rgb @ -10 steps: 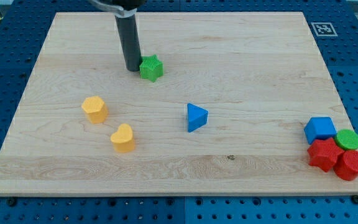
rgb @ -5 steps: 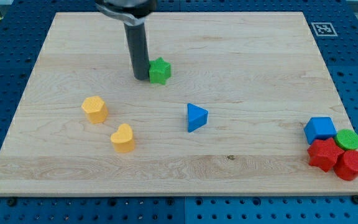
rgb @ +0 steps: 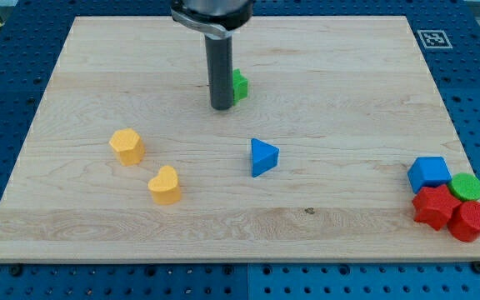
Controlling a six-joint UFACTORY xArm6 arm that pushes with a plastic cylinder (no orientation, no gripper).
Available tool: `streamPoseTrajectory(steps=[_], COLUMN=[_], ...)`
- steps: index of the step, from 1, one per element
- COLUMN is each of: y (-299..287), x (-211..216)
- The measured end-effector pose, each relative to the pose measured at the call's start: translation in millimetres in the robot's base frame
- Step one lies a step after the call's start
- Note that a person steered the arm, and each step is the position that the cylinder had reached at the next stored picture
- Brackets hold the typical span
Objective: Push the green star diagonally top right to the blue triangle
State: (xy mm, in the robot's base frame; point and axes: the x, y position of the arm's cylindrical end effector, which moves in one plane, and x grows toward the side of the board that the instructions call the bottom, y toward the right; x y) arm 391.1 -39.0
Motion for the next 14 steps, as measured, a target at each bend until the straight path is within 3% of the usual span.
streamPoseTrajectory(steps=[1,3,7,11,14], y=[-16.5,-18.5,49.7,100.5,106.8], x=[-23.4,-28.9,-37.3,-107.1,-94.2])
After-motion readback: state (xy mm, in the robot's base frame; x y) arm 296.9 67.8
